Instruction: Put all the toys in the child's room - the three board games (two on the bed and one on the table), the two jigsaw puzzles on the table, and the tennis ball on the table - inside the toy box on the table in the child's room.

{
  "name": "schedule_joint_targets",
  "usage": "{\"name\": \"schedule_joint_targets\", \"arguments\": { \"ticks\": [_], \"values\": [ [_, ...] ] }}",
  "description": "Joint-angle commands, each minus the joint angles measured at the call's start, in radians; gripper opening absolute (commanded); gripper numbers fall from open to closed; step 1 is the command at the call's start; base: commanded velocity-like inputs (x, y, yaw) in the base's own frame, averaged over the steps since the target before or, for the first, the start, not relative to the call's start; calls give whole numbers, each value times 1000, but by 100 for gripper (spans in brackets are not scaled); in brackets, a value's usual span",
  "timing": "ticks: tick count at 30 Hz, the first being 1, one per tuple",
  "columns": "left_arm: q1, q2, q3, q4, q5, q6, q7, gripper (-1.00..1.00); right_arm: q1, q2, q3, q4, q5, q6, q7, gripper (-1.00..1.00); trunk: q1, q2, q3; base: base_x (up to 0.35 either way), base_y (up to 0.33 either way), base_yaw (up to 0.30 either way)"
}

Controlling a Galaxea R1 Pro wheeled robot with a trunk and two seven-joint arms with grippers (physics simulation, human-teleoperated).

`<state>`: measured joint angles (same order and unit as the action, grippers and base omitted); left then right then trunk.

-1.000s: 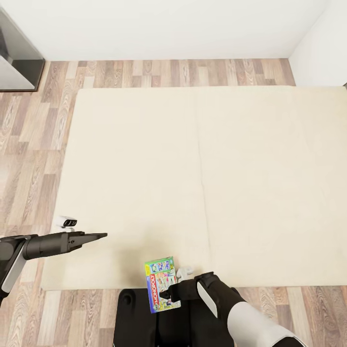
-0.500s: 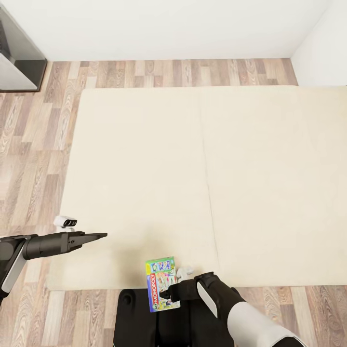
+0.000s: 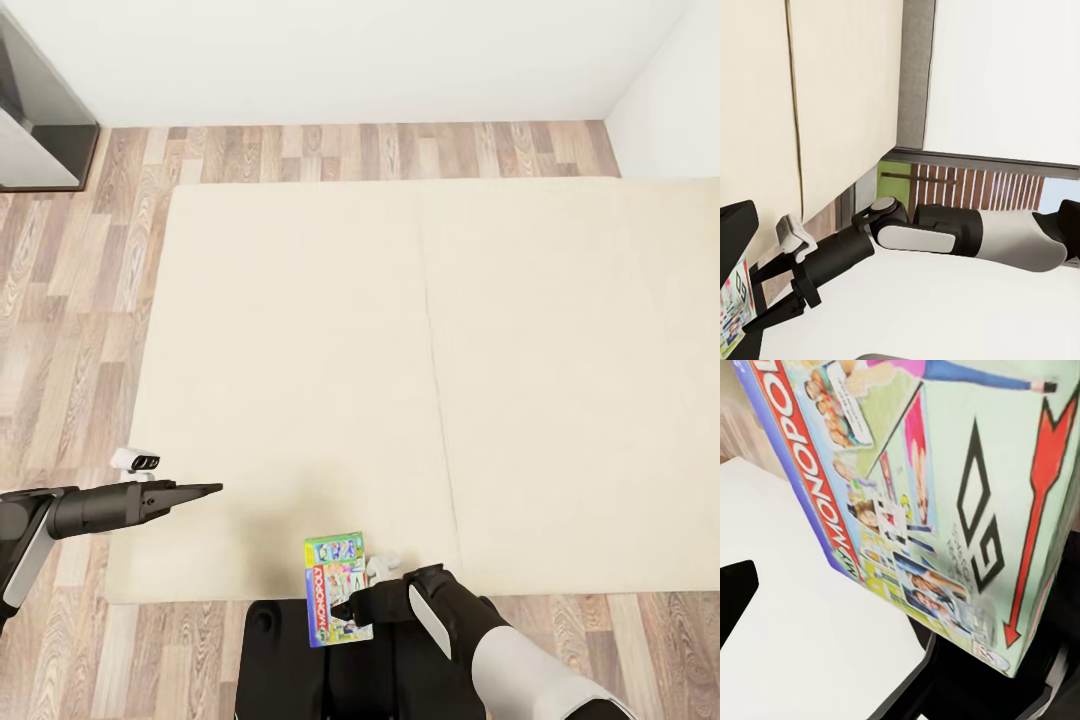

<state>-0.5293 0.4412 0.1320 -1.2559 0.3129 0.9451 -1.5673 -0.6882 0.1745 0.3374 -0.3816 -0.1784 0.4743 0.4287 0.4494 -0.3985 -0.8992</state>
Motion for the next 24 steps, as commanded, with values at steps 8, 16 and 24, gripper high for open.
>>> {"name": "schedule_joint_targets", "arguments": {
  "ticks": [8,16,24],
  "values": [
    [0,1,0,0,0,11,-3,100,-1,0,2,-33,-9,8,-2,100,1,-2,-2,0,6,73],
    [0,1,0,0,0,11,-3,100,-1,0,0,-35,-9,9,-2,100,1,-2,-5,0,0,116],
    [0,1,0,0,0,11,-3,100,-1,0,0,-36,-9,9,-2,100,1,-2,-5,0,15,8]
  ]
}}
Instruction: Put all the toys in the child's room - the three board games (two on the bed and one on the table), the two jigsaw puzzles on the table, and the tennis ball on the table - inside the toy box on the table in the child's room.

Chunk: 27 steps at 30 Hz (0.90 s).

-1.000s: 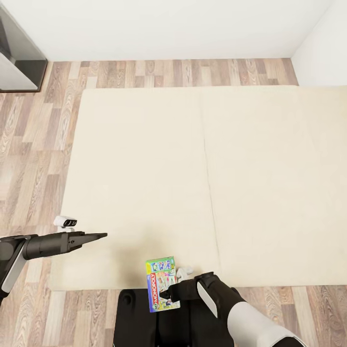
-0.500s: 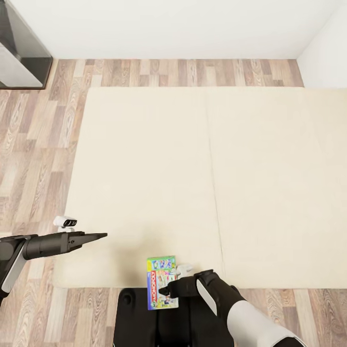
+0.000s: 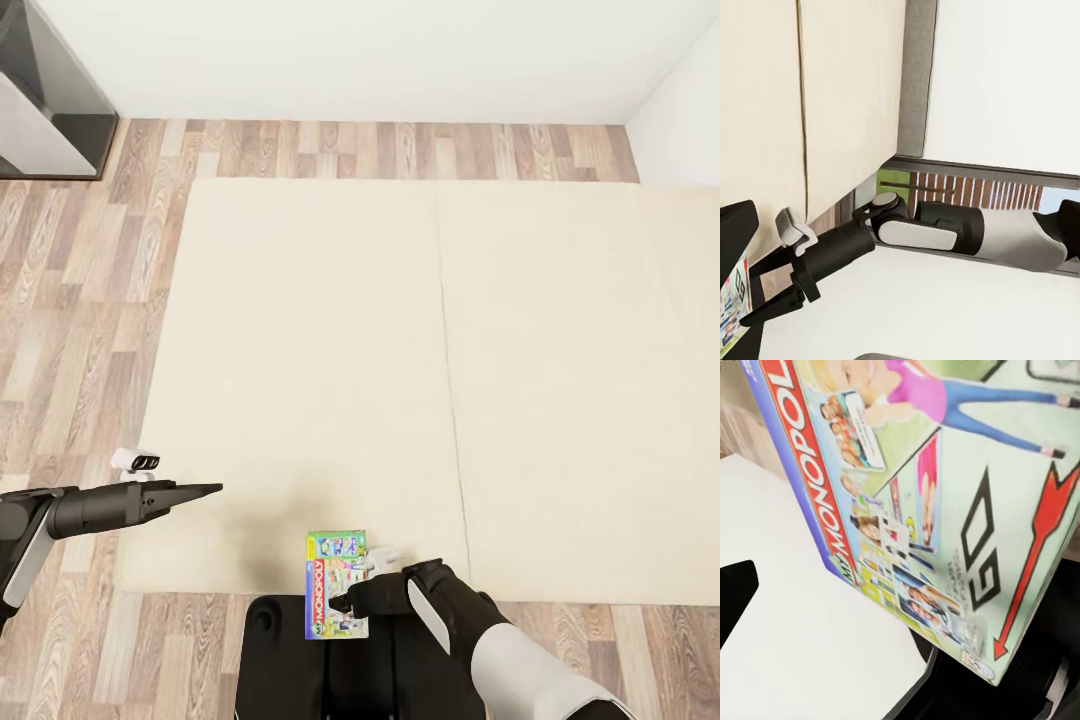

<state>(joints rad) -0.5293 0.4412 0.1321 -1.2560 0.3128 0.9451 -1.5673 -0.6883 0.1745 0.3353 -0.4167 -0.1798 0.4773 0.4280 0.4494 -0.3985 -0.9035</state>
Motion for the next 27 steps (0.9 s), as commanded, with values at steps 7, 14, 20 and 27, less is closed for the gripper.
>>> {"name": "schedule_joint_targets", "arguments": {
  "ticks": [7,14,20,27],
  "values": [
    [0,1,0,0,0,11,-4,100,0,0,2,-1,-7,6,-2,100,1,-2,-1,0,46,0],
    [0,1,0,0,0,11,-4,100,0,0,3,-1,-7,6,-2,100,1,-2,-1,0,70,0],
    [0,1,0,0,0,11,-4,100,0,0,3,-1,-7,6,-2,100,1,-2,-1,0,36,0],
    [0,1,0,0,0,11,-4,100,0,0,3,-1,-7,6,-2,100,1,-2,-1,0,54,0]
  ]
}}
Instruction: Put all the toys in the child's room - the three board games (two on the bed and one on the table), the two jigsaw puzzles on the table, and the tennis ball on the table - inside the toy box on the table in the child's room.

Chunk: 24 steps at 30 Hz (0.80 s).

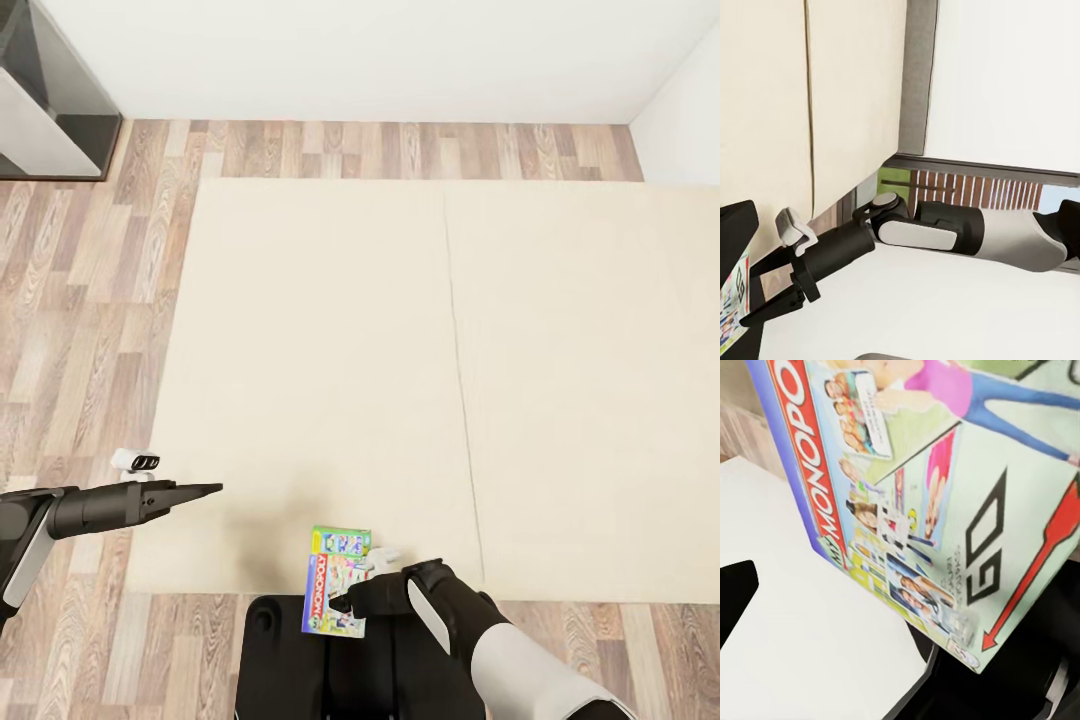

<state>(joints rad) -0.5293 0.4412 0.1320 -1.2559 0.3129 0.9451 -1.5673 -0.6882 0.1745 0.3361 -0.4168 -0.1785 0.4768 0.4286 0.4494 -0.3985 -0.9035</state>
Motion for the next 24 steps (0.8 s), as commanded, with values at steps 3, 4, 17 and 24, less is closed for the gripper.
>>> {"name": "schedule_joint_targets", "arguments": {
  "ticks": [3,4,17,24],
  "values": [
    [0,1,0,0,0,11,-4,100,-1,0,3,0,-9,6,-2,100,1,-2,-1,0,32,0],
    [0,1,0,0,0,11,-4,100,-1,0,3,0,-9,6,-2,100,1,-2,-1,0,70,0],
    [0,1,0,0,0,11,-4,100,-1,0,3,-1,-9,5,-2,100,1,-2,-1,0,95,0],
    [0,1,0,0,0,11,-4,100,-1,0,3,-1,-9,6,-2,100,1,-2,-1,0,42,0]
  ]
}}
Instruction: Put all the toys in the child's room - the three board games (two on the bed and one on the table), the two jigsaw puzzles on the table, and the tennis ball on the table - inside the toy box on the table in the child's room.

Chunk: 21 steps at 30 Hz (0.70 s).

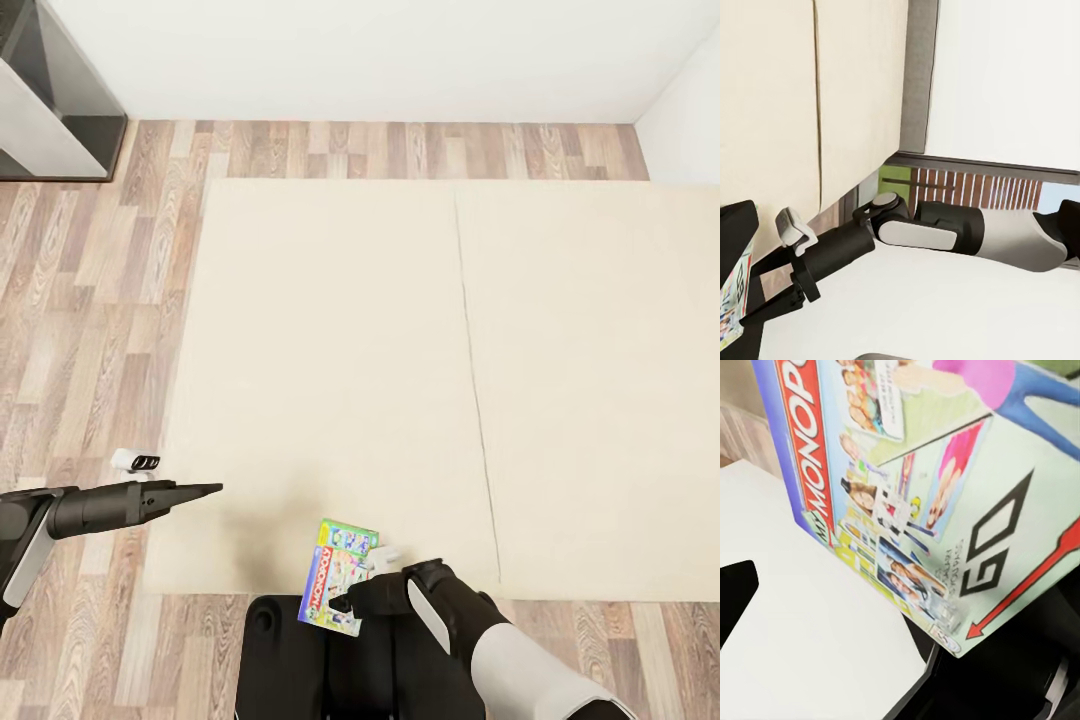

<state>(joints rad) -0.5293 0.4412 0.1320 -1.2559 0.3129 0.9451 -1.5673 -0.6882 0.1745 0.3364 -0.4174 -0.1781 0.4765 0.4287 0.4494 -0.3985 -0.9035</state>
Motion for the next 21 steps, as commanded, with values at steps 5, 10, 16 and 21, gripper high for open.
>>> {"name": "schedule_joint_targets", "arguments": {
  "ticks": [5,10,16,21],
  "values": [
    [0,1,0,0,0,11,-4,100,-1,0,3,-1,-9,6,-2,100,1,-2,-1,0,29,0],
    [0,1,0,0,0,11,-4,100,-1,0,3,-1,-9,7,-2,100,1,-2,-1,0,63,0],
    [0,1,0,0,0,11,-4,100,-1,0,3,-1,-9,6,-2,100,1,-2,-1,0,87,0],
    [0,1,0,0,0,11,-4,100,-1,0,3,-1,-9,6,-2,100,1,-2,-1,0,40,0]
  ]
}}
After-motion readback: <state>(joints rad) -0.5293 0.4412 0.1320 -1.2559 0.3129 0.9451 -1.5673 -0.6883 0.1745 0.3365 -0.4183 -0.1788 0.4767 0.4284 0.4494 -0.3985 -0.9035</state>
